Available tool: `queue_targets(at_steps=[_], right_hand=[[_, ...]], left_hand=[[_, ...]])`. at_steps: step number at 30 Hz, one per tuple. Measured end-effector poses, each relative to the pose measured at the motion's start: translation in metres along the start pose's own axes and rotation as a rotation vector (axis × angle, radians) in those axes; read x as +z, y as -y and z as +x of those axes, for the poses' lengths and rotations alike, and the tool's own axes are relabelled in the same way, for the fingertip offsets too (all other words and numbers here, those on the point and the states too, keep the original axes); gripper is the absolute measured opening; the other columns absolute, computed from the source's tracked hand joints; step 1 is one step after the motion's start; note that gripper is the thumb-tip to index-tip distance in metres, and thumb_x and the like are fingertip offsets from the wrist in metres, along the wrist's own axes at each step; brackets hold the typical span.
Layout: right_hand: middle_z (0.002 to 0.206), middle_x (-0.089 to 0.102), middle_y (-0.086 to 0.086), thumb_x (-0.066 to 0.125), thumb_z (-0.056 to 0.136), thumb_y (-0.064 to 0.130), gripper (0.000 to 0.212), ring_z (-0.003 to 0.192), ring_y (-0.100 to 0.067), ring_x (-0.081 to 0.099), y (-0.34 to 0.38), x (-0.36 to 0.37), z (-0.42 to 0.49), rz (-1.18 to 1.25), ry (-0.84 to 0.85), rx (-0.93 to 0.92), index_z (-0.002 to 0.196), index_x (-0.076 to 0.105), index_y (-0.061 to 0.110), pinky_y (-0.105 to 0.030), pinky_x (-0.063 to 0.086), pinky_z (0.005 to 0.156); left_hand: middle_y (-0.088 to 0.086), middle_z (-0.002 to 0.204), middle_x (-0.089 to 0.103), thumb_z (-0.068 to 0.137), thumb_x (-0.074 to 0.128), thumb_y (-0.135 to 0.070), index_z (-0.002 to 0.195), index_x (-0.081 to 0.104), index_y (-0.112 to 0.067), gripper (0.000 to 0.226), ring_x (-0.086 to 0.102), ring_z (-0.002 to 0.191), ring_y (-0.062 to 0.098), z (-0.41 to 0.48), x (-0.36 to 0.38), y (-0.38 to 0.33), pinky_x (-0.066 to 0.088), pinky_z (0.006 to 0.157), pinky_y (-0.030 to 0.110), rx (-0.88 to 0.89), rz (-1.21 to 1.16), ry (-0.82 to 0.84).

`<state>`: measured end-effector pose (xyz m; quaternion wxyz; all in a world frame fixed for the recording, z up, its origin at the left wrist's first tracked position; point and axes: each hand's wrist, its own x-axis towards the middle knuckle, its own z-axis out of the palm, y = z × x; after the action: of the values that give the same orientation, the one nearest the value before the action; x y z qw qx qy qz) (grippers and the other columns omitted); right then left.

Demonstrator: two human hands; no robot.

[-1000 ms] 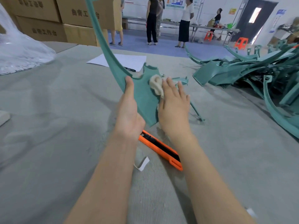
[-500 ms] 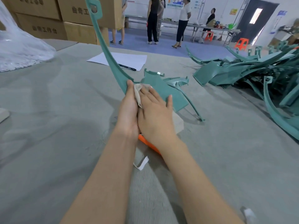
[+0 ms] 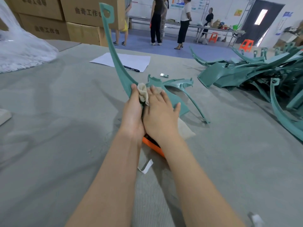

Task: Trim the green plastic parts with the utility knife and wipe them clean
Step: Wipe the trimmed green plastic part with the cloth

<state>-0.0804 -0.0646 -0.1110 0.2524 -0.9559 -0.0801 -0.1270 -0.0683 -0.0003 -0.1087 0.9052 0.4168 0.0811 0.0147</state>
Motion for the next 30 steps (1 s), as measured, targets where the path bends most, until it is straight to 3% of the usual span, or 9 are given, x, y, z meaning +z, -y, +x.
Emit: queue_targets(at_steps=[4, 8, 12, 16, 20, 24, 26, 28, 30], right_hand=[[0.162, 0.008, 0.011, 0.027, 0.101, 0.02, 0.055, 0.149, -0.012, 0.004, -0.005, -0.014, 0.023, 0.027, 0.01, 0.117, 0.154, 0.015, 0.022, -0.062, -0.003, 0.114], [0.162, 0.008, 0.011, 0.028, 0.1, 0.019, 0.056, 0.149, -0.014, 0.004, -0.002, -0.012, 0.026, 0.009, 0.004, 0.122, 0.154, 0.015, 0.021, -0.062, -0.002, 0.113], [0.161, 0.015, 0.01, 0.029, 0.1, 0.018, 0.052, 0.148, -0.013, 0.009, -0.001, -0.008, 0.014, 0.074, 0.039, 0.139, 0.152, 0.025, 0.023, -0.061, -0.001, 0.115], [0.16, 0.019, 0.011, 0.028, 0.1, 0.019, 0.052, 0.148, -0.012, 0.011, 0.011, 0.005, -0.011, 0.126, 0.043, 0.034, 0.151, 0.028, 0.025, -0.058, -0.004, 0.115], [0.162, 0.01, 0.01, 0.026, 0.101, 0.02, 0.053, 0.149, -0.013, 0.005, 0.005, -0.006, 0.019, 0.07, 0.035, 0.123, 0.154, 0.02, 0.022, -0.06, -0.002, 0.115], [0.161, 0.015, 0.007, 0.027, 0.101, 0.017, 0.052, 0.149, -0.014, 0.006, 0.002, -0.018, 0.029, 0.062, 0.01, 0.153, 0.153, 0.022, 0.018, -0.062, -0.001, 0.115], [0.162, 0.013, 0.008, 0.029, 0.1, 0.017, 0.055, 0.149, -0.012, 0.006, 0.006, -0.004, 0.004, 0.021, -0.006, 0.037, 0.153, 0.019, 0.019, -0.06, -0.003, 0.114], [0.161, 0.013, 0.011, 0.028, 0.1, 0.019, 0.055, 0.148, -0.011, 0.005, 0.005, 0.005, -0.015, 0.05, 0.007, -0.033, 0.154, 0.019, 0.023, -0.06, -0.005, 0.115], [0.162, 0.01, 0.013, 0.028, 0.101, 0.023, 0.054, 0.149, -0.011, 0.004, -0.001, 0.0, -0.005, 0.011, -0.009, -0.04, 0.154, 0.018, 0.025, -0.061, -0.005, 0.114]], left_hand=[[0.007, 0.111, 0.071, 0.1, 0.04, -0.045, 0.122, 0.062, -0.009, 0.048, 0.069, 0.099, 0.017, -0.005, 0.009, 0.002, 0.055, 0.087, 0.031, 0.0, -0.053, 0.028], [0.006, 0.106, 0.073, 0.101, 0.04, -0.045, 0.116, 0.064, -0.009, 0.046, 0.071, 0.096, 0.017, -0.004, 0.006, 0.0, 0.057, 0.084, 0.03, 0.012, -0.064, 0.041], [0.011, 0.116, 0.069, 0.099, 0.038, -0.049, 0.123, 0.061, -0.006, 0.055, 0.066, 0.107, 0.022, -0.004, 0.006, 0.001, 0.049, 0.098, 0.037, 0.005, 0.025, 0.014], [0.007, 0.087, 0.067, 0.097, 0.029, -0.061, 0.091, 0.063, -0.011, 0.061, 0.065, 0.089, 0.021, -0.002, -0.003, -0.003, 0.05, 0.089, 0.031, -0.094, 0.066, 0.067], [0.008, 0.119, 0.068, 0.1, 0.032, -0.051, 0.118, 0.062, -0.01, 0.054, 0.065, 0.106, 0.019, -0.008, 0.005, 0.001, 0.049, 0.093, 0.03, -0.044, -0.029, 0.089], [0.009, 0.117, 0.069, 0.1, 0.035, -0.051, 0.122, 0.062, -0.009, 0.055, 0.066, 0.109, 0.021, -0.006, 0.006, 0.001, 0.05, 0.097, 0.035, 0.008, -0.068, 0.093], [0.006, 0.105, 0.072, 0.097, 0.032, -0.058, 0.11, 0.066, -0.01, 0.06, 0.069, 0.1, 0.017, -0.004, 0.0, -0.002, 0.053, 0.09, 0.03, -0.045, -0.029, 0.107], [0.004, 0.088, 0.073, 0.096, 0.03, -0.061, 0.097, 0.065, -0.012, 0.061, 0.071, 0.082, 0.013, -0.004, -0.002, 0.0, 0.056, 0.073, 0.022, -0.097, -0.015, 0.118], [0.004, 0.088, 0.074, 0.098, 0.031, -0.058, 0.098, 0.065, -0.013, 0.057, 0.072, 0.079, 0.013, -0.006, 0.001, 0.003, 0.057, 0.064, 0.022, -0.082, -0.069, 0.123]])
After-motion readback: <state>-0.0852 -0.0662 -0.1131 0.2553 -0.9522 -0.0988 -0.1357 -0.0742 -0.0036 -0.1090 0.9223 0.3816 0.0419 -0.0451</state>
